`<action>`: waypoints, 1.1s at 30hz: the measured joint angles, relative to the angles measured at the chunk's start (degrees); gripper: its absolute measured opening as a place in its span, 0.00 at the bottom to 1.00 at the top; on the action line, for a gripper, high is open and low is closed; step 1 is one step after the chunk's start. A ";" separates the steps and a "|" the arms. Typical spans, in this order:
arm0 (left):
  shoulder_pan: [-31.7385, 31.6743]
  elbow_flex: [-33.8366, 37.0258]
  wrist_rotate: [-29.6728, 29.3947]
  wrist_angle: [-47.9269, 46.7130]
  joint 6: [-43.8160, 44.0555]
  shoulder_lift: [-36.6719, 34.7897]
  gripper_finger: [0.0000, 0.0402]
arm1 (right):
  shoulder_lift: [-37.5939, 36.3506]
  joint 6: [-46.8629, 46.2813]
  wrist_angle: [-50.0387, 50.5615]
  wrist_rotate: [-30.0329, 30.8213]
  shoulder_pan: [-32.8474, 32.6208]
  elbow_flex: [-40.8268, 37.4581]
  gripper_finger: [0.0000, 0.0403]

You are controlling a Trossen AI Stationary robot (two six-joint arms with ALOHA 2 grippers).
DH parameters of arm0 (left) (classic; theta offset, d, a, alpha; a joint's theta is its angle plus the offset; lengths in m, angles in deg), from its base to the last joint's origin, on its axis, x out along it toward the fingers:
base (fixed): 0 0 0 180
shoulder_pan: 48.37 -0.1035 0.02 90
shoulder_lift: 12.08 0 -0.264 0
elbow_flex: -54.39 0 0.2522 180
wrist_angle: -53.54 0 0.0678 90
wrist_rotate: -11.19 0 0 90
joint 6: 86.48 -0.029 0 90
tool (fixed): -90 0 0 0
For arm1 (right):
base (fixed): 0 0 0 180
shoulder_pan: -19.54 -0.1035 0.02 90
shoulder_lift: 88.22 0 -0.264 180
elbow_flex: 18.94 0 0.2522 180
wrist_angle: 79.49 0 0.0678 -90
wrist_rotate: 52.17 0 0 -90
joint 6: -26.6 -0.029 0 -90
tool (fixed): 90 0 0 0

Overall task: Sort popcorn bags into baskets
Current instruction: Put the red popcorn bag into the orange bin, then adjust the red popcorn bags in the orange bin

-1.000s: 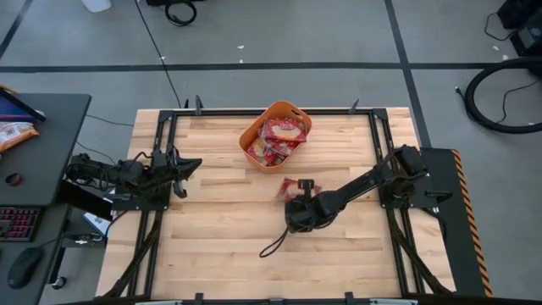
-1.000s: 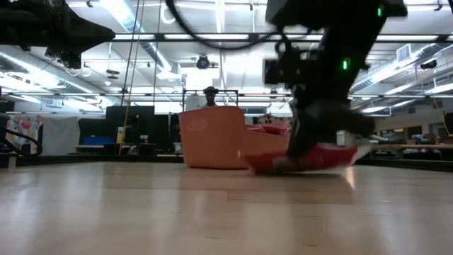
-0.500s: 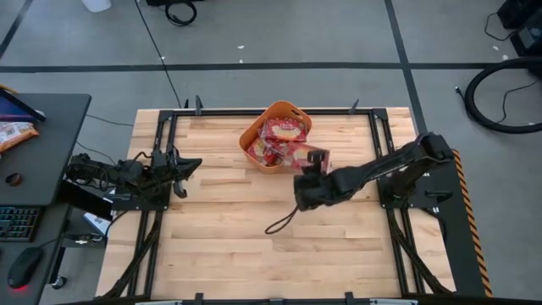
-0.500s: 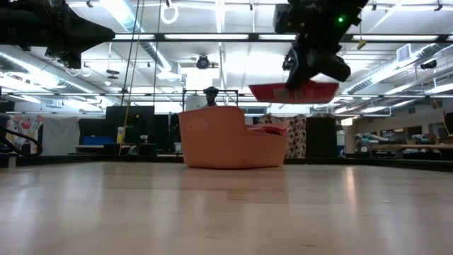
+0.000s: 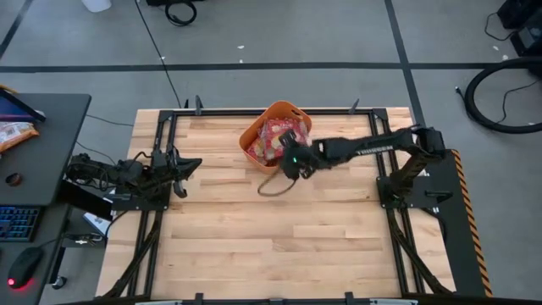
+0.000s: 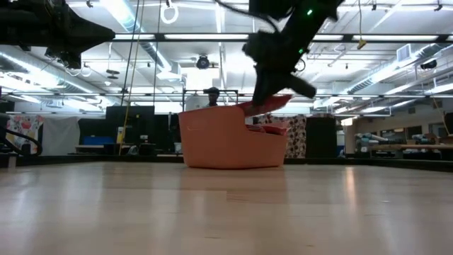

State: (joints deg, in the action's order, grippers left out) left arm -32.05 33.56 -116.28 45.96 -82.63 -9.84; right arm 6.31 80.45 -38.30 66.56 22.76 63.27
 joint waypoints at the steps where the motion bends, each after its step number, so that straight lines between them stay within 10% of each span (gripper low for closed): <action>1: 0.00 0.00 0.00 0.03 0.02 -0.02 0.04 | 0.38 2.53 -1.42 -0.87 1.48 0.00 0.01; 14: 0.00 0.00 -0.02 0.07 -0.11 -0.02 0.04 | 3.52 5.21 -9.09 -7.82 16.07 0.02 0.16; 24: 0.00 0.00 -0.02 -0.03 -0.16 -0.02 0.04 | 3.04 -15.16 -7.37 1.68 12.16 0.02 0.29; 33: 0.00 0.00 0.00 -0.05 -0.10 -0.02 0.04 | 2.49 -21.92 2.88 -4.15 7.23 0.08 0.28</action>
State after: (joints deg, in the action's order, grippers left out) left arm -32.05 33.56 -116.28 45.91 -82.73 -9.86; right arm 8.80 58.53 -35.42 62.41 30.00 63.35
